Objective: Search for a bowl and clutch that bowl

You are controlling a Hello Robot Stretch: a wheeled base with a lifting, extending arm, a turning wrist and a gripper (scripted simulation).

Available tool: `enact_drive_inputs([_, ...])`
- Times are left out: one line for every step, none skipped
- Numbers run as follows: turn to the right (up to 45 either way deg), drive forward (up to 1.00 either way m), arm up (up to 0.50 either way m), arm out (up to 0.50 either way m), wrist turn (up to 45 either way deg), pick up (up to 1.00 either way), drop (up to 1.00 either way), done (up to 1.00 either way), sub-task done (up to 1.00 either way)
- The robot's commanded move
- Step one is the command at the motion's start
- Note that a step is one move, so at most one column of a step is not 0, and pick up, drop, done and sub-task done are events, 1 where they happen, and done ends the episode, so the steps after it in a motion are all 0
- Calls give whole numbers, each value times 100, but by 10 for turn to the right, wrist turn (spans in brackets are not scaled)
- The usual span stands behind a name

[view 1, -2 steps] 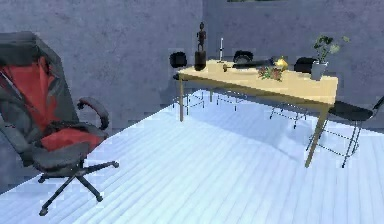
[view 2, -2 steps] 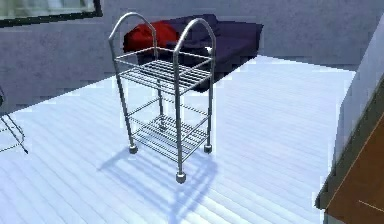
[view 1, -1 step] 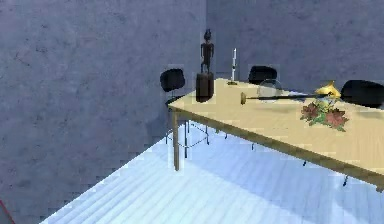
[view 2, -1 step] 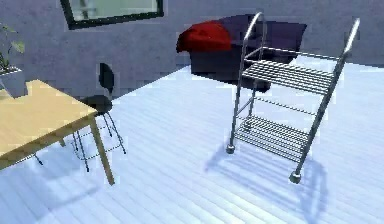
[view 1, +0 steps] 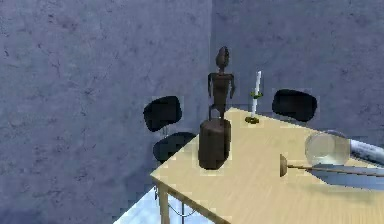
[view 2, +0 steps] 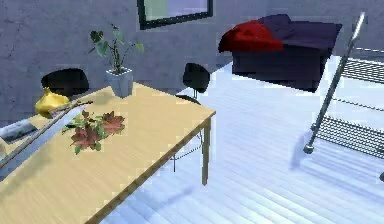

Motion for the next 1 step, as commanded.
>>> enact_drive_inputs([-450, 0, 0, 0, 0, 0, 0, 0, 0])
